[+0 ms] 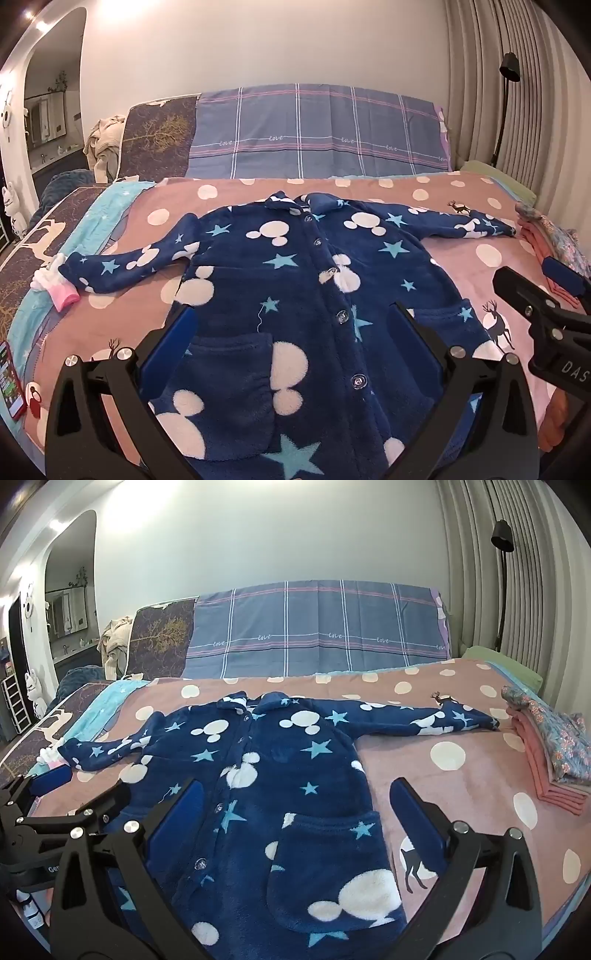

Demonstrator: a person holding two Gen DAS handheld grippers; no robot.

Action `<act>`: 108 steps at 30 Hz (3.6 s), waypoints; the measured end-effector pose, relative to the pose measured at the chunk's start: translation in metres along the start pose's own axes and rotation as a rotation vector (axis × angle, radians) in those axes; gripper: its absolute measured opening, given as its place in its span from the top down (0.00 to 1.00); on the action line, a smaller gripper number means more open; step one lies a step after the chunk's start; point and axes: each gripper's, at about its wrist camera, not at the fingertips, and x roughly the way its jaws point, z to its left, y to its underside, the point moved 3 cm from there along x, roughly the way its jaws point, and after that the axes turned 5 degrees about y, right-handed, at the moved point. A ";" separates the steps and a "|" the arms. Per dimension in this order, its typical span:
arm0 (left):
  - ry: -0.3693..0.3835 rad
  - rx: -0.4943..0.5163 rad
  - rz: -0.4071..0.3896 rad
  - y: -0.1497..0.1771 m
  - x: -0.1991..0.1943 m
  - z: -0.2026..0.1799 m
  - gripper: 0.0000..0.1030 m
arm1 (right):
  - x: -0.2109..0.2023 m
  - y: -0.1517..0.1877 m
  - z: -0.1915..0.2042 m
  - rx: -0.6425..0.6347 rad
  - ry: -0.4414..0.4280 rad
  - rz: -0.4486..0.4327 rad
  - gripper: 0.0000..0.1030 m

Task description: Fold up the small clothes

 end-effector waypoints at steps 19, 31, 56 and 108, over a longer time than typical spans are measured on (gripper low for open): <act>-0.024 -0.061 0.051 0.014 0.010 0.031 0.01 | 0.014 0.006 0.020 -0.001 -0.027 0.027 0.02; -0.019 -0.073 0.032 0.015 0.008 0.043 0.01 | 0.023 0.009 0.037 -0.031 -0.024 0.062 0.02; -0.045 -0.107 0.020 0.019 0.011 0.074 0.01 | 0.039 0.009 0.069 -0.089 -0.023 0.087 0.02; -0.027 -0.404 0.116 0.024 0.062 0.165 0.40 | 0.067 0.032 0.045 -0.028 -0.114 0.176 0.43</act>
